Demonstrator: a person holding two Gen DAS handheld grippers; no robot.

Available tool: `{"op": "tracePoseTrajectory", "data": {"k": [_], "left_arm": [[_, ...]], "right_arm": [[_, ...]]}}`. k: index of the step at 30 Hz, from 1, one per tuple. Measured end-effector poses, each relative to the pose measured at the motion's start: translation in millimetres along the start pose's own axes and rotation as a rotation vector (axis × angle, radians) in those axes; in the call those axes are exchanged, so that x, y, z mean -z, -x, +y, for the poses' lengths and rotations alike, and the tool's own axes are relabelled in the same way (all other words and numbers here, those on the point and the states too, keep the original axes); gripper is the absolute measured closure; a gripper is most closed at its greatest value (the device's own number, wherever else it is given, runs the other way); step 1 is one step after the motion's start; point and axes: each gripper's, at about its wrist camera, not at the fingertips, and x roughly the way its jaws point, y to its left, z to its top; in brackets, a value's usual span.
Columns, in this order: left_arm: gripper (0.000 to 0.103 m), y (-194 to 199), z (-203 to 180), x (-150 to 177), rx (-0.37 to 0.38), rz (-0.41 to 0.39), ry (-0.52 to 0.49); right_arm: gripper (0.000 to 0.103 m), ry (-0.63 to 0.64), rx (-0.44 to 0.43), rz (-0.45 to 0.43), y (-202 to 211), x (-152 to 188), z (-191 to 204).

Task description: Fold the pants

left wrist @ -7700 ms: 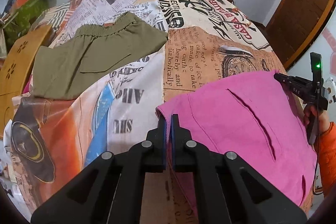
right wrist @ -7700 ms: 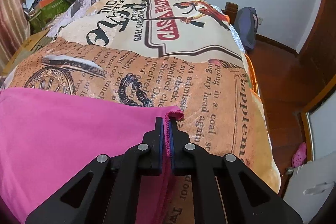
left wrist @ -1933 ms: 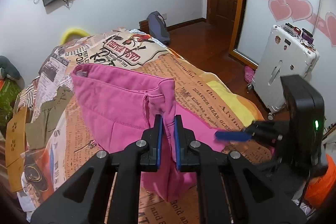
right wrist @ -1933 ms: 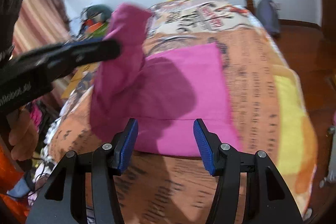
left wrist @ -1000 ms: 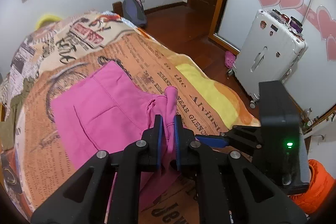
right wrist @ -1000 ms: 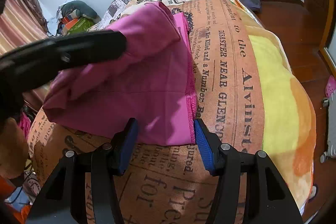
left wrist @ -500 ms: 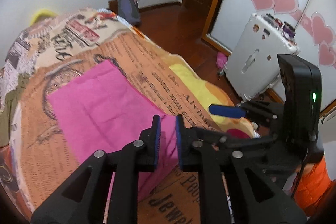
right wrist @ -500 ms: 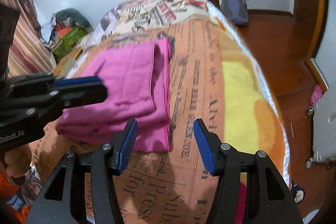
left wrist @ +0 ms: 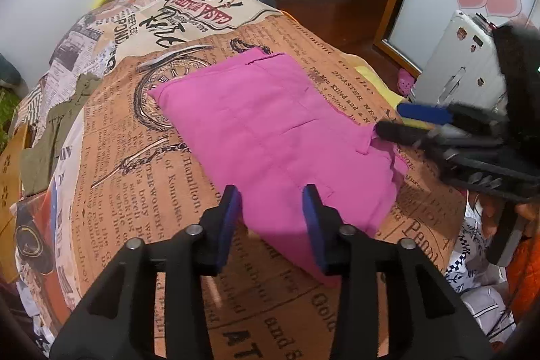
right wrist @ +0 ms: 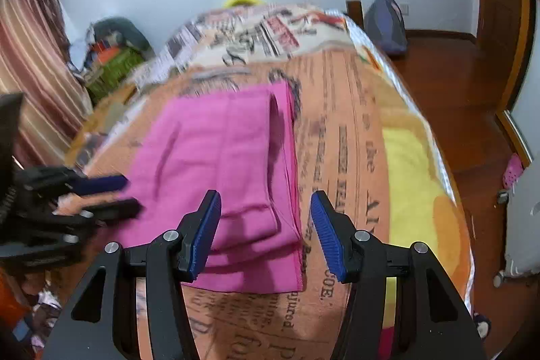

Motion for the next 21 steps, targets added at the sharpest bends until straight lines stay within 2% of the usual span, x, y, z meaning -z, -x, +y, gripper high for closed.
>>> {"op": "tracePoseTrajectory", "data": {"k": [3,7,11,15,21], "left_arm": [[0.06,5,10,-4,-0.008,-0.018,0.011],[0.051,4,32,-19,-0.045,-0.028,0.037],[0.051,-10,62,-40,-0.062,-0.011,0.084],[0.051,-32,90,-61,-0.054,0.02,0.129],[0.05,-64,116,-84,0.012,0.042,0.192]], "right_arm": [[0.051,-0.009,0.0,0.062,-17,11,-4],[0.051,-0.036,-0.02,0.059,-17,16,-10],[0.051,-0.03,-0.016,0.057,-17,17,-9],[0.051,-0.037,-0.024,0.055,-16,19,-10],[0.051,-0.023,-0.022,0.056,-17,17,-9]]}}
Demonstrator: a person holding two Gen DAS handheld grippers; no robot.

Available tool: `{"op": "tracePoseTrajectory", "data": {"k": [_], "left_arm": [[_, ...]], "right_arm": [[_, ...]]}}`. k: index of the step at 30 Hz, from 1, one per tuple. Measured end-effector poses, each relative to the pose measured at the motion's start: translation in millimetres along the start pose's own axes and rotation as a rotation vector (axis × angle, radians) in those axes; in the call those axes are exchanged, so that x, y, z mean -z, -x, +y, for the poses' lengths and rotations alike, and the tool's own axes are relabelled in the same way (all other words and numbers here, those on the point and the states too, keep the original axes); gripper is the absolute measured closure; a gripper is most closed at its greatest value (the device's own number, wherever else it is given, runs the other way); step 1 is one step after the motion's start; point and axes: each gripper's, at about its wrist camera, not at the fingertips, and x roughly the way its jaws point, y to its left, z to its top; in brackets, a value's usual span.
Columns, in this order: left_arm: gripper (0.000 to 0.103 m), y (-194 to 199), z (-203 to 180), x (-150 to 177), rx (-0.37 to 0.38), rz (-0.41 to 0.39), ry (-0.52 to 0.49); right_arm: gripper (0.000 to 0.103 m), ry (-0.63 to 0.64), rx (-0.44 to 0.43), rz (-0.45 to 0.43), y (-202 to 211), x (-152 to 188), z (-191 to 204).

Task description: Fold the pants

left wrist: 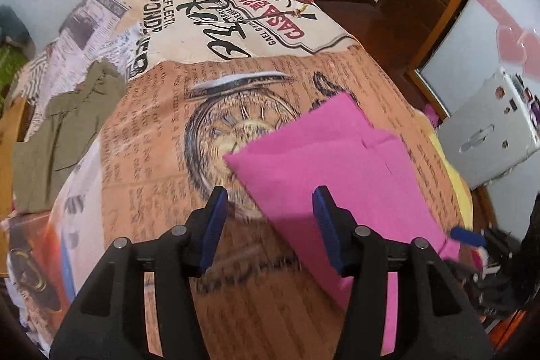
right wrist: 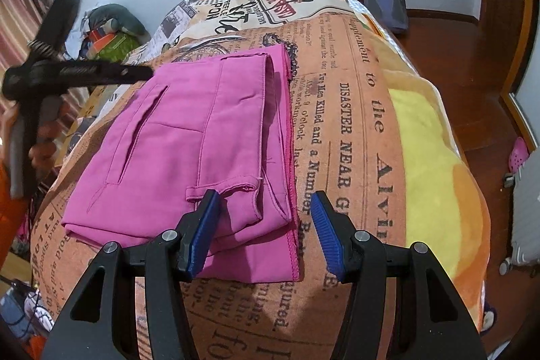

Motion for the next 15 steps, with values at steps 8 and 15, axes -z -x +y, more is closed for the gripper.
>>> {"op": "tracePoseTrajectory", "data": {"k": [8,15], "left_arm": [[0.051,-45,22,-17,0.074,0.061,0.069],[0.082,-50,13,-17,0.035,0.039,0.011]], "right_arm": [[0.051,-0.027,-0.014,-0.007,-1,0,-3],[0.051,-0.014,0.007,-0.005,-2,-5,-1]]}}
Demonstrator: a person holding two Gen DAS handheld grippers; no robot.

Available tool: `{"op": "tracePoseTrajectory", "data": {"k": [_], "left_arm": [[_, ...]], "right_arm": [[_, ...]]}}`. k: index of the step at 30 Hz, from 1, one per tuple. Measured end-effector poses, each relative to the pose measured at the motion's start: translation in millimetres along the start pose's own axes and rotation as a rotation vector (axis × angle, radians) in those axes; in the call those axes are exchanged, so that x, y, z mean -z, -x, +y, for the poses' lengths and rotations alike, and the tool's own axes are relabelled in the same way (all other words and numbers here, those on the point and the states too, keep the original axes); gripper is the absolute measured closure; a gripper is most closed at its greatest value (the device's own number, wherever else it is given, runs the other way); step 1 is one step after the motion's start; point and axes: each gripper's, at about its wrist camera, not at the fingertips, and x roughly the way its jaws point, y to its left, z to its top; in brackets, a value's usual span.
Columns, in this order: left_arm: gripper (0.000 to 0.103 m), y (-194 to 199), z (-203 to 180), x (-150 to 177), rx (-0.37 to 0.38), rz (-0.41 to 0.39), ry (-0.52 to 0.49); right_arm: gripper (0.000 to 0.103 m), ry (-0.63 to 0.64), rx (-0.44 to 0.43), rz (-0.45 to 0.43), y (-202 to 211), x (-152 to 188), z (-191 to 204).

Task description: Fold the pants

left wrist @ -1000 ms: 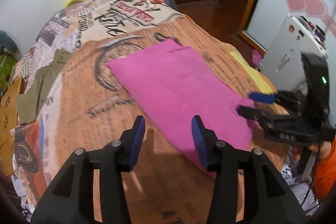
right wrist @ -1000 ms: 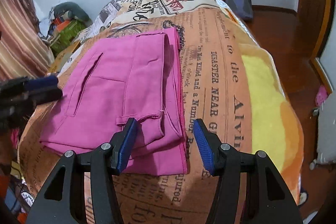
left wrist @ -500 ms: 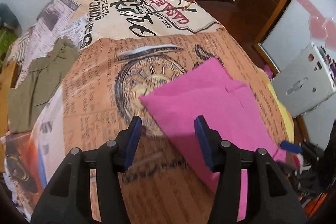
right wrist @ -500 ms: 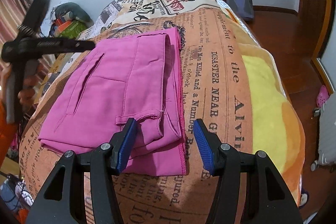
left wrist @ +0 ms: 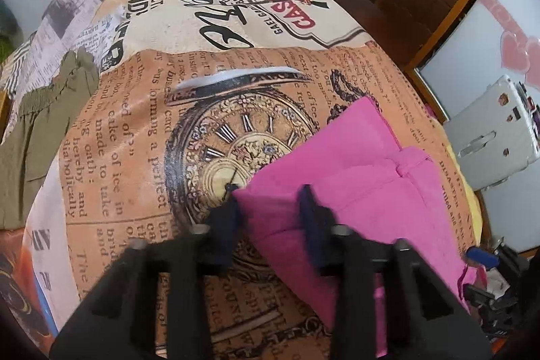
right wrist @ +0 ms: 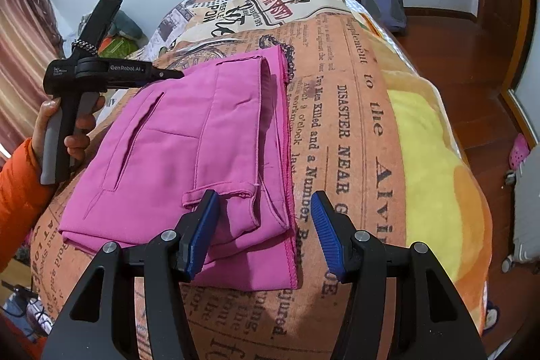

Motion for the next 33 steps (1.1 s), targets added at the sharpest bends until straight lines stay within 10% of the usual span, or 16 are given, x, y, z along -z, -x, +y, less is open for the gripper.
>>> {"op": "tracePoseTrajectory", "data": {"k": [10,33], "left_arm": [[0.097,39,1,31,-0.073,-0.085,-0.014],[0.096,149,68,174,-0.19,-0.178,0.166]], "right_arm": [[0.051,0.003,0.073,-0.051,18,-11,1],[0.051,0.19,0.016,-0.103,26,-31,86]]}}
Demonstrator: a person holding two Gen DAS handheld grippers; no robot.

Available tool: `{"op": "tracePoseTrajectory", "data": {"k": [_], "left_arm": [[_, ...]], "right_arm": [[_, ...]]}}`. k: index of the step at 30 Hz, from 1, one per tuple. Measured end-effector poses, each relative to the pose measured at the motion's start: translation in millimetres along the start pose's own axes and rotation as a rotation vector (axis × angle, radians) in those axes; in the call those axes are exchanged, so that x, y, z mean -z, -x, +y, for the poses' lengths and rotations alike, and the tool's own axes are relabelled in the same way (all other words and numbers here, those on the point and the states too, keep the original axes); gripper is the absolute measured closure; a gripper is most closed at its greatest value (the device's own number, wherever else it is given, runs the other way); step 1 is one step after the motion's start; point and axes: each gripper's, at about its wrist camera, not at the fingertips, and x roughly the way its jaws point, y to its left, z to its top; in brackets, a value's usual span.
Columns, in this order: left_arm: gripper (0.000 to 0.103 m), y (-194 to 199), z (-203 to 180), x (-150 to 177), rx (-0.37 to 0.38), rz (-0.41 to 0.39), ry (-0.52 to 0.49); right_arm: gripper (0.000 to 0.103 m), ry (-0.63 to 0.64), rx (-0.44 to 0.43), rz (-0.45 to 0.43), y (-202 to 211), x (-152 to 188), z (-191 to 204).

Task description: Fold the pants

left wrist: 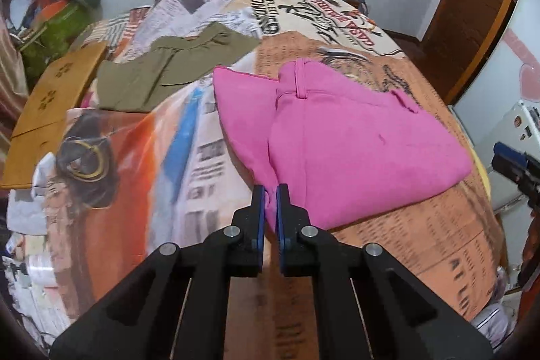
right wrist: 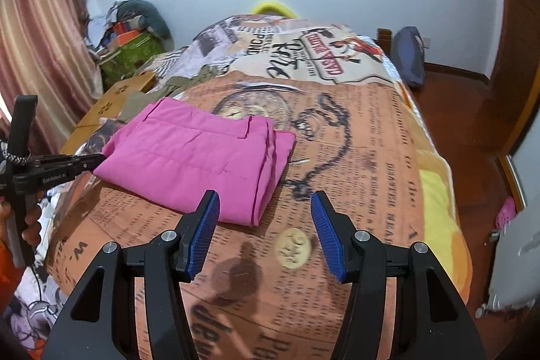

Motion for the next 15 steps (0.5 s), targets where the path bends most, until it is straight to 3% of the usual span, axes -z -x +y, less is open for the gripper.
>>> {"op": "tracePoseTrajectory", "data": {"k": [5,7,12,15], "left_arm": [[0.095,12,17,-2,-0.106,-0.024,-0.018],[0.095,18,23,-7,-0.114,-0.038,-0.015],[0.094,33,12,-31,-0.077,-0.089,-0.074],[0.087,29,-1,-48,0.012,-0.083,-0.082]], "right_arm": [[0.051,0.011,-0.046,0.007,-11,-9,12],[0.051,0.025,-0.064,0.005,-15,-16,18],[0.051,0.071,-0.098,0.004,-32,-34,34],[0.051,0.075,-0.13,0.014,-47,-45,40]]}}
